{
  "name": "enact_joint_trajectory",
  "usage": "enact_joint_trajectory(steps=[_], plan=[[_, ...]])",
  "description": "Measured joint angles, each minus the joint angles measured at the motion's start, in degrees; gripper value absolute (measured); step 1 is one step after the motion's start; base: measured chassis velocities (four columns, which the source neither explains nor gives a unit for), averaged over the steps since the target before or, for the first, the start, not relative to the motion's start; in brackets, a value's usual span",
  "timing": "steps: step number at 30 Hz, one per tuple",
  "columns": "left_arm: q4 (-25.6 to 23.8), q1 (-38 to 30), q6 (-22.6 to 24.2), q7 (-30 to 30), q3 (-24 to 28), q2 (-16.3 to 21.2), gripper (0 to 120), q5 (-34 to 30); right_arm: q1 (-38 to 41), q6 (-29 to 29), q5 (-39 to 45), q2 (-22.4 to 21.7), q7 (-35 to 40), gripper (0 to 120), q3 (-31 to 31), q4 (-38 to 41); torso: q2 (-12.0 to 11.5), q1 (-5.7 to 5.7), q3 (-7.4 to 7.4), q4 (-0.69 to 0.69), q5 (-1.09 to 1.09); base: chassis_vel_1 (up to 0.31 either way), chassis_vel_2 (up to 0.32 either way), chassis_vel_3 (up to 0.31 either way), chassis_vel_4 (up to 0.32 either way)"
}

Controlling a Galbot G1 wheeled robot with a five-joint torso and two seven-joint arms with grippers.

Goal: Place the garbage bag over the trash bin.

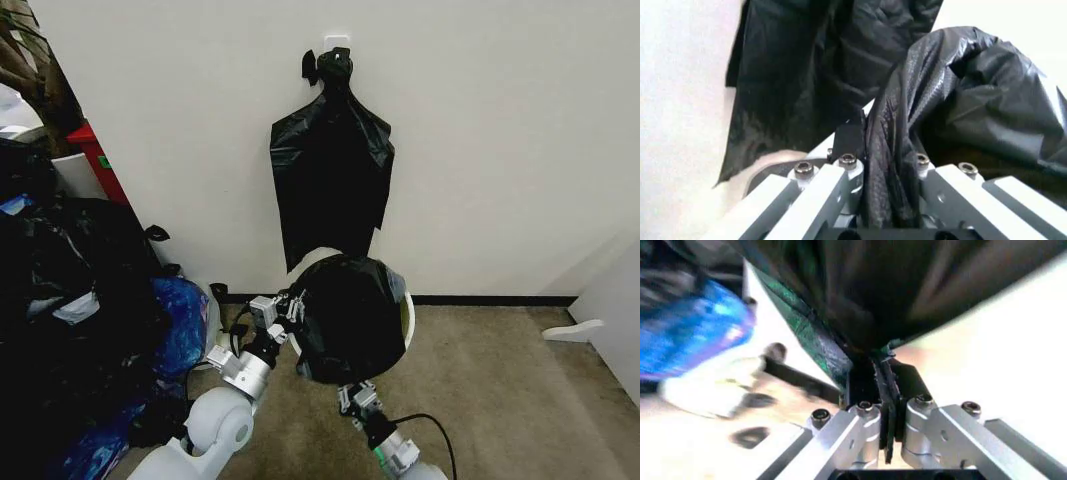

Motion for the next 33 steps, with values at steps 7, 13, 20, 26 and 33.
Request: enact_joint_trajectory(steps=[7, 13, 20, 26, 33], plan=[[1.21, -1.54, -0.25, 0.03, -0.41, 0.27, 4, -0.09, 1.23, 0.64, -4.28, -1.88, 3.71, 0, 4.18, -1.08, 0.0, 0.0, 0.0, 0.0, -0.01, 0.0, 0.0, 0.0, 0.0], [2.81, -2.71, -0.9, 0.15, -0.81, 0.44, 4, -0.09, 0.43, 0.5, -1.12, -3.84, 7.97, 0, 4.84, 0.0, 0.0, 0.0, 0.0, 0.0, -0.02, 0.0, 0.0, 0.0, 0.0], [4.93, -3.54, -2.05, 0.05, -1.4, 0.66, 4, -0.4, -1.69, 0.19, 18.07, -5.89, 8.09, 9, 2.37, 4.88, 0.0, 0.0, -0.01, 0.0, -0.02, 0.0, 0.0, 0.0, 0.0], [5.38, -3.58, -2.78, -0.03, -1.65, 1.13, 4, -0.54, -2.82, 1.25, 19.66, -7.31, 6.37, 27, 2.5, 5.98, 0.0, 0.0, -0.01, 0.0, -0.01, 0.0, 0.0, 0.0, 0.0], [6.36, -3.61, -3.96, 0.3, -1.78, 1.92, 4, 1.35, -5.1, 4.25, 6.57, -8.84, 7.32, 54, 9.22, 6.05, 0.0, 0.0, -0.01, 0.01, 0.0, 0.0, 0.0, 0.0, 0.0]])
